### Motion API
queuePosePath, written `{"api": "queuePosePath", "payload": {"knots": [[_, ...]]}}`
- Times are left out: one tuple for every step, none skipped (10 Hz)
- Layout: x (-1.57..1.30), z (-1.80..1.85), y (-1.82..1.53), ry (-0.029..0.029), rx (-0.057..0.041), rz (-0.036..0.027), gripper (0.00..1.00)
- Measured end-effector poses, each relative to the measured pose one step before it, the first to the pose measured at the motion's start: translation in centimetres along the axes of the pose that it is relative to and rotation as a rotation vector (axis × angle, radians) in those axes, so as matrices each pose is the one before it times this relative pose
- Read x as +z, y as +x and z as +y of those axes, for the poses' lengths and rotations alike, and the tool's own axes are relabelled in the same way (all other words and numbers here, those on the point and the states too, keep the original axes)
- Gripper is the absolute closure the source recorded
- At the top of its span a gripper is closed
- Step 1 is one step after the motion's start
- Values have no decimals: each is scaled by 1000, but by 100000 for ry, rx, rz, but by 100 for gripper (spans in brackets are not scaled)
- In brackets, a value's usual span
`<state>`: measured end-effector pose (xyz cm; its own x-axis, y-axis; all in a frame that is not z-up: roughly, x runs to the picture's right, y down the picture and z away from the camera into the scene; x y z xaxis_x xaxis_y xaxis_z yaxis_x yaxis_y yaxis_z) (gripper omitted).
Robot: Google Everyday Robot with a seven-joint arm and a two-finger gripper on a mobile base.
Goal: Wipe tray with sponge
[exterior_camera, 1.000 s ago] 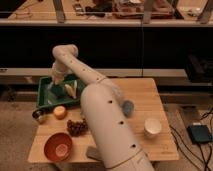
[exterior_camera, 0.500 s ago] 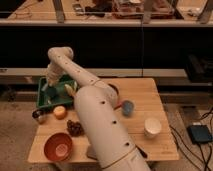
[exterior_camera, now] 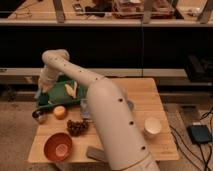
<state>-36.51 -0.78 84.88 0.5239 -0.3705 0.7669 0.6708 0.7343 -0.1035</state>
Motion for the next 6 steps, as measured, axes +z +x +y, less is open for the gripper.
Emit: {"api": "queuePosePath", "payload": {"knots": [[-361, 887, -39, -1528, -1501, 1151, 100], [-427, 1486, 621, -1946, -1193, 1809, 100], [-305, 992, 514, -426, -682, 1330, 100], [-137, 652, 498, 443, -848, 1611, 100], [-120, 436, 382, 712, -631, 2179, 100], [-80, 113, 445, 359, 35, 1617, 100]]}}
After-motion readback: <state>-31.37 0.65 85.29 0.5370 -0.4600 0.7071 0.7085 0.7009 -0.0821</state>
